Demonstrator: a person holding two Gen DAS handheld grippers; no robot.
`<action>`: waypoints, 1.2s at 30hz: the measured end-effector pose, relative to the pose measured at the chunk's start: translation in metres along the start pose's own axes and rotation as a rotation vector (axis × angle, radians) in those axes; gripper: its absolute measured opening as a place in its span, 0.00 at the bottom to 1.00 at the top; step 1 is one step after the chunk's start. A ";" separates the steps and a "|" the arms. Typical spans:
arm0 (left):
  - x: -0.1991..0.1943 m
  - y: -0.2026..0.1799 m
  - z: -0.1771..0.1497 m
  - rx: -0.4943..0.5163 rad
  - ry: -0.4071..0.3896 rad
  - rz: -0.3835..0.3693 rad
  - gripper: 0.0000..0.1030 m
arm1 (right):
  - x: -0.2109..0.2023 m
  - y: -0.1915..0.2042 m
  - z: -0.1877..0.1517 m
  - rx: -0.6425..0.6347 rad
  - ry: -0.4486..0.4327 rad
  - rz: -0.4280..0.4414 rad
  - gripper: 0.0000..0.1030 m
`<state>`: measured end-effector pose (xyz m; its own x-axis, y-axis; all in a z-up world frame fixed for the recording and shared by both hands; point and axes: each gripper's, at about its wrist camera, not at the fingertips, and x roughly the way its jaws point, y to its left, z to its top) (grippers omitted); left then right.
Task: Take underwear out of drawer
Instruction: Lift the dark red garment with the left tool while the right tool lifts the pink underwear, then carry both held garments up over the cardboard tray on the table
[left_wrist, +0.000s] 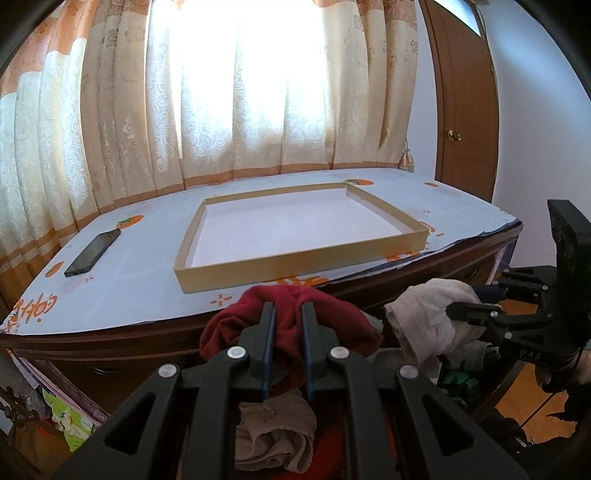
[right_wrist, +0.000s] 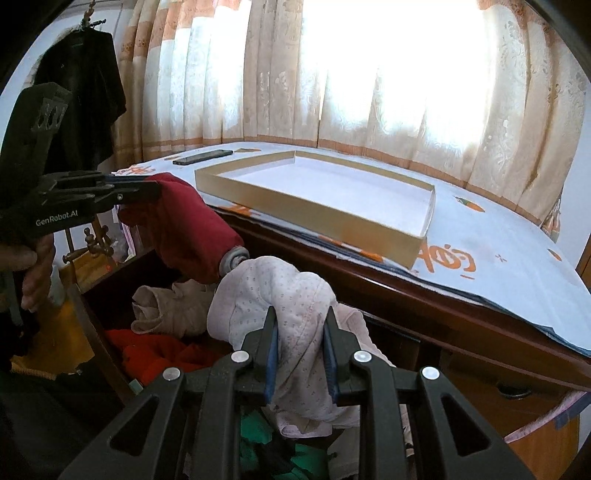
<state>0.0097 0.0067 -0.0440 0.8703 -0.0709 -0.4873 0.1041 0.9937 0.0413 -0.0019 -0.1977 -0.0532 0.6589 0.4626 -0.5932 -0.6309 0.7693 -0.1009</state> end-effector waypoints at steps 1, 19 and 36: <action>-0.001 -0.001 0.001 0.003 0.000 0.003 0.10 | -0.001 0.000 0.000 0.000 -0.004 0.000 0.22; -0.026 0.001 0.030 0.012 -0.089 0.056 0.10 | -0.027 0.003 0.017 0.006 -0.121 -0.005 0.22; -0.036 0.007 0.059 0.024 -0.146 0.086 0.10 | -0.038 -0.002 0.038 0.001 -0.185 0.003 0.22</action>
<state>0.0073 0.0110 0.0249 0.9371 0.0006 -0.3489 0.0361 0.9945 0.0988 -0.0103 -0.2005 0.0000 0.7213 0.5379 -0.4364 -0.6326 0.7682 -0.0986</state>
